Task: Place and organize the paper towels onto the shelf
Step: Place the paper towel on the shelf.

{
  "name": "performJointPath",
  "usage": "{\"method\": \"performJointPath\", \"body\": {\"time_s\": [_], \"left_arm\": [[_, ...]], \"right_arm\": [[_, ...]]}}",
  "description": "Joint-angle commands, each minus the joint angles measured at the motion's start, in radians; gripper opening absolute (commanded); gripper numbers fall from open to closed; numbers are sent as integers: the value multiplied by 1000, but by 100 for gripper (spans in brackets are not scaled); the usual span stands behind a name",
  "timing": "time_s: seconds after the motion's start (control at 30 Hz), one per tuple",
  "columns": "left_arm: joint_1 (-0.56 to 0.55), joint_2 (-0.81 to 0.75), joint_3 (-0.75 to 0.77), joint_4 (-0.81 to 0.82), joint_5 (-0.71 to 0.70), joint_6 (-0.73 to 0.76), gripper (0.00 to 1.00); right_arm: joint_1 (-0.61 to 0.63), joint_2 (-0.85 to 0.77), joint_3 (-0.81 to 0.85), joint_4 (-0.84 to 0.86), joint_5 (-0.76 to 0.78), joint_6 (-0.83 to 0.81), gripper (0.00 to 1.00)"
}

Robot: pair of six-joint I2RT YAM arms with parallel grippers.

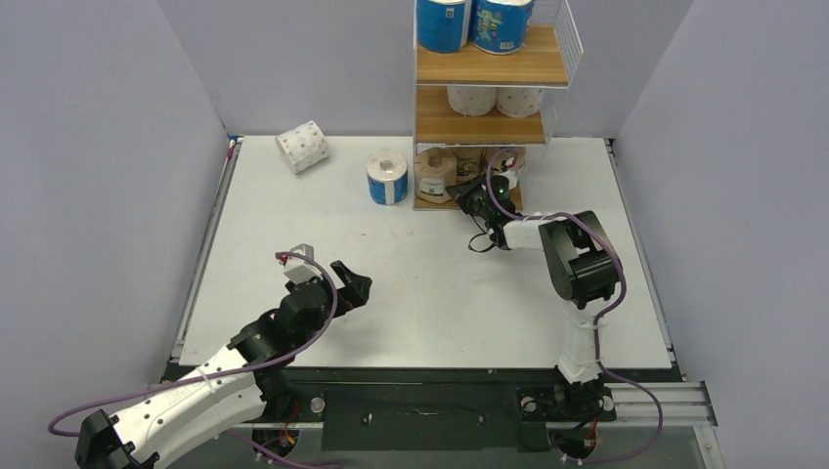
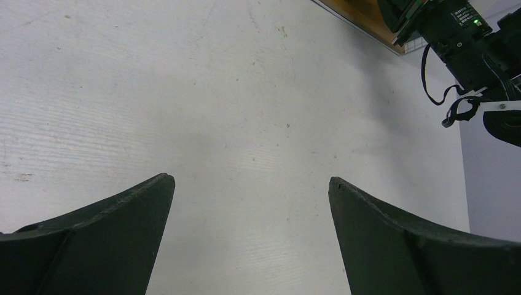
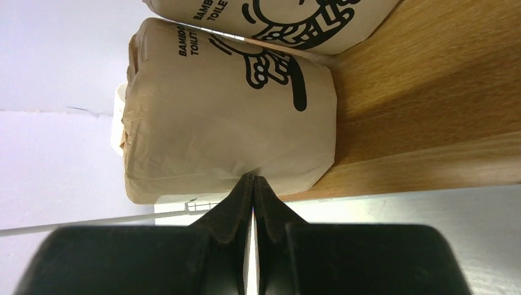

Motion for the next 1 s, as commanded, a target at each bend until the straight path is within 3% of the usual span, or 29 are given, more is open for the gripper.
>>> {"method": "performJointPath", "body": {"time_s": [0.0, 0.97], "left_arm": [[5, -5, 1, 22, -18, -7, 96], [5, 4, 3, 19, -25, -5, 96]], "right_arm": [[13, 22, 55, 28, 5, 11, 0], [19, 80, 109, 25, 6, 30, 0]]}}
